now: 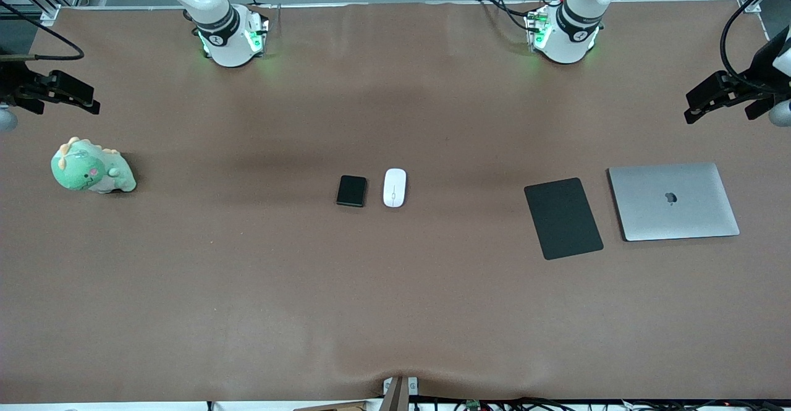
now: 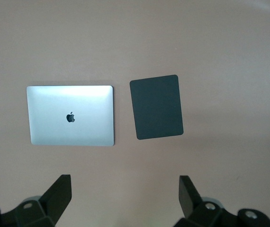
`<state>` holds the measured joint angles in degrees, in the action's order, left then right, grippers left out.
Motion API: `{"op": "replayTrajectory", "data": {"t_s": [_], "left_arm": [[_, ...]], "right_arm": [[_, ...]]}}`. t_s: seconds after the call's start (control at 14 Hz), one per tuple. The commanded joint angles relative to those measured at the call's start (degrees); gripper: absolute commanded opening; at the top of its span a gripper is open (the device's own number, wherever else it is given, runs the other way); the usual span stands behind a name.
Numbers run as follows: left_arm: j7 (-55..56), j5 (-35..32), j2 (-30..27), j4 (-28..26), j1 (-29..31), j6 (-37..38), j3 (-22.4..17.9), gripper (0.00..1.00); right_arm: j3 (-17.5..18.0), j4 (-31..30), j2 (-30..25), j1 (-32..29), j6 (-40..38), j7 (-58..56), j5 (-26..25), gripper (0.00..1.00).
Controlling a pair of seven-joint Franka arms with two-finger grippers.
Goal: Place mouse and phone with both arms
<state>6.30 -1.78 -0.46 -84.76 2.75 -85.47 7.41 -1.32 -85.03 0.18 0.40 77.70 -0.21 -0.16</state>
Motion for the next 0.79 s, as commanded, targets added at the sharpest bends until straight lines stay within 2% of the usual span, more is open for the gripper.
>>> {"op": "replayTrajectory", "data": {"t_s": [0.0, 0.71], "left_arm": [[-0.33, -1.03, 0.46, 1.53, -0.46, 0.39, 0.5, 1.0], [0.55, 0.02, 1.6, 1.09, -0.64, -0.4, 0.85, 1.0]], "right_arm": [[0.17, -0.14, -0.54, -0.4, -0.36, -0.23, 0.86, 1.0], [0.17, -0.23, -0.53, -0.31, -0.36, -0.23, 0.86, 1.0]]}}
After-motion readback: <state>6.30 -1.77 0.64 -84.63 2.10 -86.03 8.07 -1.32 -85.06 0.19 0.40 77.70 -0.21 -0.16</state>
